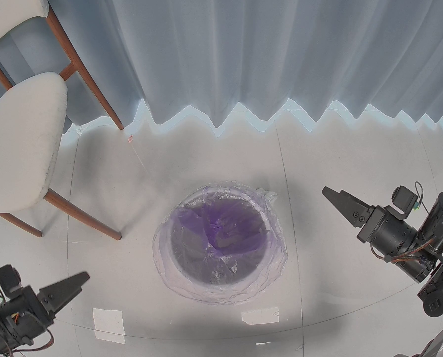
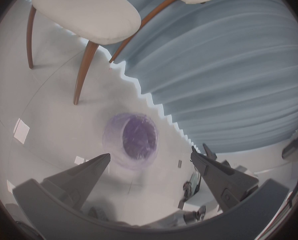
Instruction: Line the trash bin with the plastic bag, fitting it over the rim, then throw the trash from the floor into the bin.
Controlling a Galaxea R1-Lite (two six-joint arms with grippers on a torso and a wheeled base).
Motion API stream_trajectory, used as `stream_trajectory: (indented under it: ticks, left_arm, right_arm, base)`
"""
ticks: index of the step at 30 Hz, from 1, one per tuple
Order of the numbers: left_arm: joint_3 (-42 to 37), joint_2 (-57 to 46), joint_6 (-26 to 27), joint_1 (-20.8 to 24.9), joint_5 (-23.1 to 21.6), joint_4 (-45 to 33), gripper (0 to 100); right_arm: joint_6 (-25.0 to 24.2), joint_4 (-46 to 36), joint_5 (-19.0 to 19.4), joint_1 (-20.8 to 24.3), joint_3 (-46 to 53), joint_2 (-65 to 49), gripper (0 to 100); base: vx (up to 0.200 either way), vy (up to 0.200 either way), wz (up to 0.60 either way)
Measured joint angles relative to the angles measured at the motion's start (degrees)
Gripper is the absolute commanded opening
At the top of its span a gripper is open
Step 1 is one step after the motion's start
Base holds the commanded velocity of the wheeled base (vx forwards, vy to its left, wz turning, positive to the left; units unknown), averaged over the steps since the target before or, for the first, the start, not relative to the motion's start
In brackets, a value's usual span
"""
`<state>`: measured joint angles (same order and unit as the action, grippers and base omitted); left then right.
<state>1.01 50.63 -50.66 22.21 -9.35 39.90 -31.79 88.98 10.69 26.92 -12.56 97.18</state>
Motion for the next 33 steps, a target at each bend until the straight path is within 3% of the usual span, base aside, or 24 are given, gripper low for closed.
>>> stream_trajectory:
  ticks: [11, 16, 24, 33]
  left_arm:
    - [0.2, -31.1, 4.8, -1.9, -14.0, -32.2, 100]
    - [1.0, -42.3, 7.1, -2.8, -17.4, -40.0, 100]
    - [4.9, -45.8, 10.4, -4.7, -18.5, -34.1, 100]
    - [8.6, -27.8, 14.2, -4.5, -18.5, -17.5, 100]
  right_arm:
    - [0.0, 0.0, 0.0, 0.6, 0.1, -1.6, 100]
    - [0.0, 0.0, 0.0, 1.1, 0.1, -2.6, 100]
    - [0.0, 0.0, 0.0, 1.5, 0.2, -3.7, 100]
    - [0.0, 0.0, 0.1, 1.7, 0.3, -4.0, 100]
  base:
    - [0.000, 0.000, 0.00]
    - [0.000, 0.000, 0.00]
    - [0.000, 0.000, 0.00]
    - [0.000, 0.000, 0.00]
